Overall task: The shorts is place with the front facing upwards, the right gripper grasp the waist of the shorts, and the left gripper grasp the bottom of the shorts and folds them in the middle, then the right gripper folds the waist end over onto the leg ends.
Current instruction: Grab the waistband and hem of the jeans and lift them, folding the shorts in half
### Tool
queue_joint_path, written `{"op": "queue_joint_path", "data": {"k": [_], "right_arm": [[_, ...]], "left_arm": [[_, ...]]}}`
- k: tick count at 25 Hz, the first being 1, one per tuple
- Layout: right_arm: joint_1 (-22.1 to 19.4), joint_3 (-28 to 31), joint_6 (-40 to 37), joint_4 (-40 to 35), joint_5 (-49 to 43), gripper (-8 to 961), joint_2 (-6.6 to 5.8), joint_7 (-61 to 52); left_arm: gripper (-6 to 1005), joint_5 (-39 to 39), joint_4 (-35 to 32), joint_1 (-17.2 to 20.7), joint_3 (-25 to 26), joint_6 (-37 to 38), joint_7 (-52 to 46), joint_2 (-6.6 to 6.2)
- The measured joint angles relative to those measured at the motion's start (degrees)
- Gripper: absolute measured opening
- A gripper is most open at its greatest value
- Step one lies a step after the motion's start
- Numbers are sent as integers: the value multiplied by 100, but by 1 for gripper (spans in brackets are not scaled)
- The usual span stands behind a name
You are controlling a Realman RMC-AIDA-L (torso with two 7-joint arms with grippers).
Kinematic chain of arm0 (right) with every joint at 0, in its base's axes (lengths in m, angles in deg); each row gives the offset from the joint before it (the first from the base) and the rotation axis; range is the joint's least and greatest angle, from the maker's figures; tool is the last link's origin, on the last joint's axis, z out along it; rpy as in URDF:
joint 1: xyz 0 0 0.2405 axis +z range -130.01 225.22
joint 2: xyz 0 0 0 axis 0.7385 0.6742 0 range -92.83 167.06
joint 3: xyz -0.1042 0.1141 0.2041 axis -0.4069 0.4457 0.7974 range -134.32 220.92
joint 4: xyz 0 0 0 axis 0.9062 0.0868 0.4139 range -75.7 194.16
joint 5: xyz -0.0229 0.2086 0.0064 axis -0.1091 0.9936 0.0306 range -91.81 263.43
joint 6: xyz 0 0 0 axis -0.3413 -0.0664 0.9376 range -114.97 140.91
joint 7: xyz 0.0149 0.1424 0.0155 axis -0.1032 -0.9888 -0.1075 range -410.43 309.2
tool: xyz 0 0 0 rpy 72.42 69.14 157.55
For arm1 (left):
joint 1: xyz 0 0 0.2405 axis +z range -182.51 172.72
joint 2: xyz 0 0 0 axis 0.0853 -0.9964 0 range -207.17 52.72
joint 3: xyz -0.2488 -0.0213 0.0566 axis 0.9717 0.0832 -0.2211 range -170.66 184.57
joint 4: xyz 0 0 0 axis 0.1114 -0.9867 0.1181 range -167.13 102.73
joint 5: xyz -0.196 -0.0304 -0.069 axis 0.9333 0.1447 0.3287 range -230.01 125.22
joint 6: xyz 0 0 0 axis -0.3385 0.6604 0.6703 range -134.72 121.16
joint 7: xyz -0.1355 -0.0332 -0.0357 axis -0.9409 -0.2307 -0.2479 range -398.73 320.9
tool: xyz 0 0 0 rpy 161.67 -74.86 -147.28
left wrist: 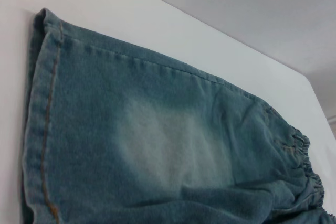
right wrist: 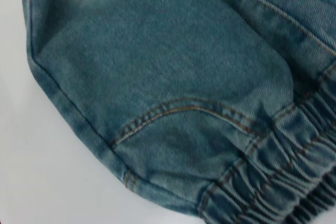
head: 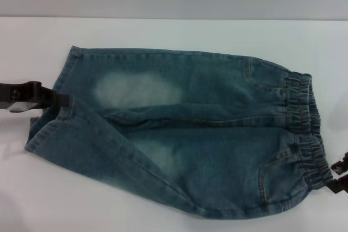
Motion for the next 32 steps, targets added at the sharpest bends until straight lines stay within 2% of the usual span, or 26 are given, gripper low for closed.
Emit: {"op": "queue_joint_path", "data": {"k": [18,28,32], "right_arm": [[225,-53,-183,33,15,509,126,17],[207,13,-378,-45,50,506,101,183],[201,2,-380,3,78,331,83,208]], "left_arm": [[6,-4,40,-101,0,-153,68,-10],[6,0,47,-102,0,-233,74,-32],[6,0,51,-102,0,-244,74,-28]]}}
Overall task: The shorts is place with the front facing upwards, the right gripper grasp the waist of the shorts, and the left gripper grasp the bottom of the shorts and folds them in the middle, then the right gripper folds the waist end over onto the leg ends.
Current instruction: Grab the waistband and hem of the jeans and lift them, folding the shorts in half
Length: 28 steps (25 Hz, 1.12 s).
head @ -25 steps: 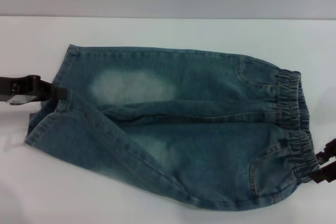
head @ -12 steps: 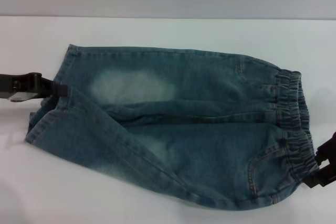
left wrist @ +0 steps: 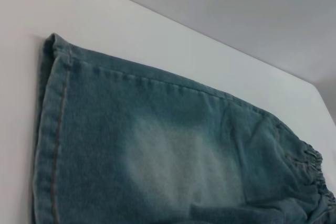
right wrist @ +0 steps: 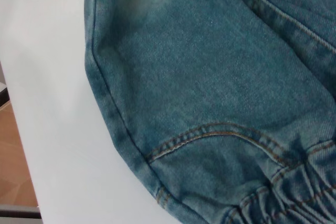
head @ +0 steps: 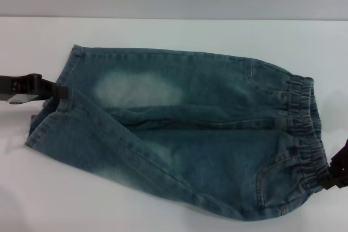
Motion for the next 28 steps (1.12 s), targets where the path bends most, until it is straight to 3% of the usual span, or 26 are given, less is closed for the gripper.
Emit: {"op": "queue_joint_path", "data": {"k": [7,12,19,23,26,28], "right_arm": [[10,-18,-5,79,8,97,-3,23],[-85,46,57,84,275,3,-17,81],[-467,681,216,337,1668,5,-202,598],[-672,1046,487,890,2627,7,-362,995],[-745,1081,772,1064,2834,8,-373,1047],[-835,1140,1124,1138,3008,9,-309,1081]], "left_arm": [[6,0,3,0,1,-4,0,11],[6,2,-24,0,49,-48,0,14],[6,616,-54,34,182,-254,0,-45],[5,890,-58,59,260,-592,-3,-90],[5,973,-58,58,357,-840,-8,-100],[6,1049,-58,49,396,-976,-4,-99]]}}
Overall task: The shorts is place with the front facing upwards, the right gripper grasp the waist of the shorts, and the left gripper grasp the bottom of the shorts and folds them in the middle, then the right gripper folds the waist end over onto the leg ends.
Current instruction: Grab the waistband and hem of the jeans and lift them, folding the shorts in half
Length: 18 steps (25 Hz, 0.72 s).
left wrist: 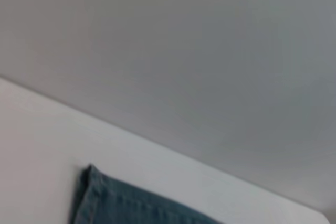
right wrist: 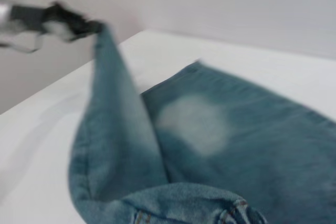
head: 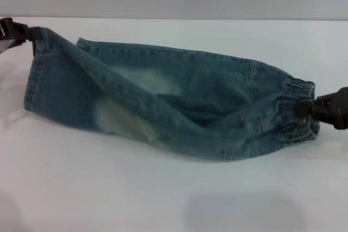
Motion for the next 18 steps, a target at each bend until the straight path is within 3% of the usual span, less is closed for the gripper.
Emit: {"op": "queue_joint_path", "data": {"k": [6,18], "right_arm": [[-269,184,1156,250,498,11,261,262],[-278,447,1774,703,975,15,283,677]], "left_arm": [[5,71,1,-42,-7,-468,121,96],[5,85,67,-160,-61,-1444,424,327]]}}
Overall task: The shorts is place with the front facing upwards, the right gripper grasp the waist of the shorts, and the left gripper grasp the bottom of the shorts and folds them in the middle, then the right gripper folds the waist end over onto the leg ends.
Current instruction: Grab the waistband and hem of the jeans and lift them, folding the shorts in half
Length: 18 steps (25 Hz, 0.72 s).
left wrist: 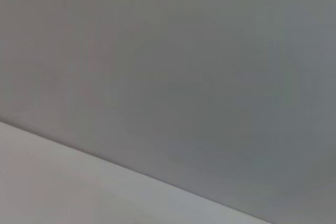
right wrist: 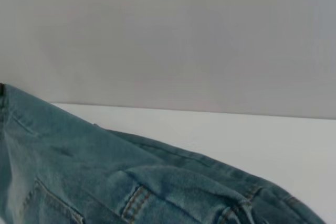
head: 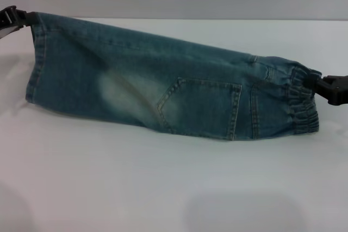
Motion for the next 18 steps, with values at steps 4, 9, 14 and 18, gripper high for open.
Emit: {"op": "queue_joint_path", "data": {"k": [4,9,14,18], "right_arm": [[2,13,218,134,255,16,8,97],[19,-8,384,262,500,18,40,297],[70,16,546,244,514,20,121,362],[100,33,721,235,625,21,196,474]], "left_arm": [[5,1,-55,-7,-185,-357,46,135],[6,16,-86,-89,-661,-789,95,244],[6,29,-90,-157,-787,-1136,218,332],[6,-8,-55,-206,-850,-1418,364,390]]}}
